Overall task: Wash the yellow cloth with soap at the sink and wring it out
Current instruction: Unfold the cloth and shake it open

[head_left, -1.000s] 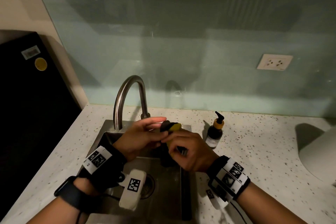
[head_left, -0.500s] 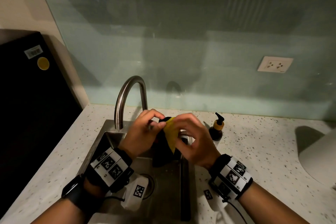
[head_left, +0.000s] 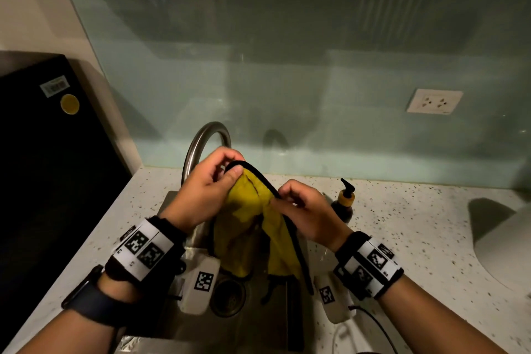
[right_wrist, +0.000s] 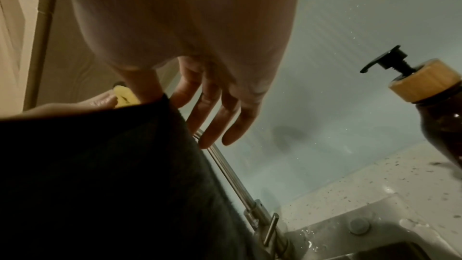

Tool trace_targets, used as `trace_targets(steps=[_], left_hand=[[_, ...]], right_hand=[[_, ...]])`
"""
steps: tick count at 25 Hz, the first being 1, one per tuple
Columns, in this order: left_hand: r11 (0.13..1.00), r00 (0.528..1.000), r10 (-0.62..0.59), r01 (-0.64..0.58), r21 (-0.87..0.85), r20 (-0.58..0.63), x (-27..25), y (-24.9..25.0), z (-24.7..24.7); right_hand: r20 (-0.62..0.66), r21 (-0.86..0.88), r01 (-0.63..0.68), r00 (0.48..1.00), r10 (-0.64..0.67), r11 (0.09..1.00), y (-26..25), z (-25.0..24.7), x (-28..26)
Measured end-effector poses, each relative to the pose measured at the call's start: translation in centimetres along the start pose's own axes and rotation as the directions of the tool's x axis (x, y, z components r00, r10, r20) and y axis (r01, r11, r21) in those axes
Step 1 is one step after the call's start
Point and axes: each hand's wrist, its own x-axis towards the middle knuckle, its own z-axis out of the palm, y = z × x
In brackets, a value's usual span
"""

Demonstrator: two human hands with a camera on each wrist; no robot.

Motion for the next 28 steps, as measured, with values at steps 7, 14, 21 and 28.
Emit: trace_targets(steps=[7, 14, 21, 28], left_hand=[[1.0, 0.985, -0.01, 0.014, 0.024, -0.172, 0.3, -0.6, -0.1], [0.999, 0.951, 0.015, -0.028, -0.038, -0.309, 1.9, 0.3, -0.1], [0.972, 0.995, -0.091, 0.099, 0.215, -0.046, 1.2, 1.1, -0.2], [0.928, 0.984, -0.009, -0.059, 0.368, 0.18, 1.6, -0.2, 4.4]], right_hand=[[-0.063, -0.047, -0.004, 0.998, 0.001, 0.999, -1.6, -1.4, 0.1], [0.28, -0.536, -0.083, 0.921, 0.27, 0.84, 2.3, -1.3, -0.6], [-0.029, 0.077, -0.315, 0.948, 0.318, 0.946, -0.7, -4.0, 0.9], [-0.053, -0.06, -0.126, 0.991, 0.123, 0.99, -4.2, -2.9, 2.5]])
